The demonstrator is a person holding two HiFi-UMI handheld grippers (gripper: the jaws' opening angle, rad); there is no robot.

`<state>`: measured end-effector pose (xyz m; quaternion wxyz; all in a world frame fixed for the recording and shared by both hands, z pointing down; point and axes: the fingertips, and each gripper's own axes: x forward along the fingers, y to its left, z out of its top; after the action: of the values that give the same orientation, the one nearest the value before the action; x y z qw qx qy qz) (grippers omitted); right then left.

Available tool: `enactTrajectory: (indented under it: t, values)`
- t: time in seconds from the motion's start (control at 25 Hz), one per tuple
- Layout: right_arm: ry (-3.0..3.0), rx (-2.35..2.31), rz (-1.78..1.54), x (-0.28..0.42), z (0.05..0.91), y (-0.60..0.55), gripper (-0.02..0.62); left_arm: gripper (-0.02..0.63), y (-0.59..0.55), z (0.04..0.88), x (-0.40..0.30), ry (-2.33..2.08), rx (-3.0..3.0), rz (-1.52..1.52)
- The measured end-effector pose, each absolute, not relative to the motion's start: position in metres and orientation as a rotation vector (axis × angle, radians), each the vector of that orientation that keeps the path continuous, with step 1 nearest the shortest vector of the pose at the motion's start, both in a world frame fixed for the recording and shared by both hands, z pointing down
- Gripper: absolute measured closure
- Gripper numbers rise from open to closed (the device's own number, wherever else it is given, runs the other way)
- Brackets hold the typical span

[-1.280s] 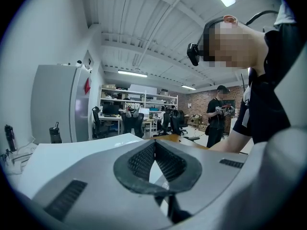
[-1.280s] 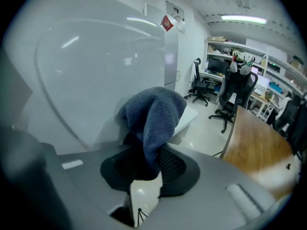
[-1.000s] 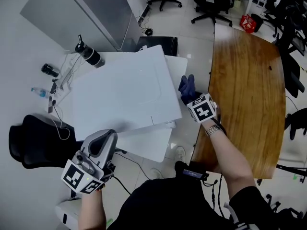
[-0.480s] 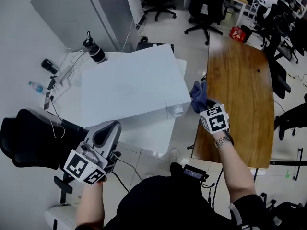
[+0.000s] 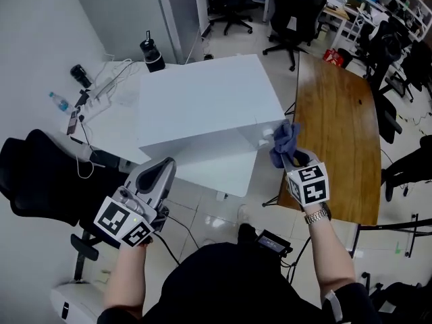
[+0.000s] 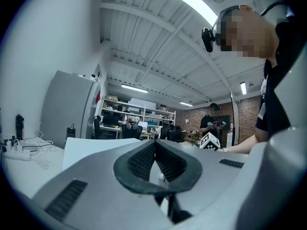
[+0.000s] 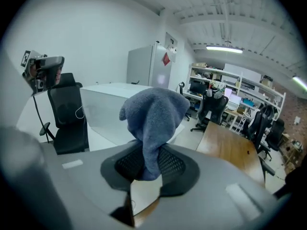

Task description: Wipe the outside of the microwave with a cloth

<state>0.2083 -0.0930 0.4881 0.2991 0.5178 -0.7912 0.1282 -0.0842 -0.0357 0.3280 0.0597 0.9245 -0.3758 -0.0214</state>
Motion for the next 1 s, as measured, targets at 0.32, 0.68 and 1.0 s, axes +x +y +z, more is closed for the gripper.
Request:
enactTrajectory:
  t: [0.32,0.68,1.0]
  values:
    - [-2.266,1.187,0.226,0.097,0.468,-0.052,0.512,0.601,0.008,0.333,-0.134,-1.252,2.748,-0.085]
    - [-2.424,0.902,0.082,-0.059,0.481,-0.034,0.512,0.601,0.050,0.338,-0.213,-1.455,2.637,-0.092]
    - [-2.441,0.773,0.053,-0.149,0.515,-0.044,0.512,0.601,0.084,0.348,-0.276,-1.625,2.513,-0.081]
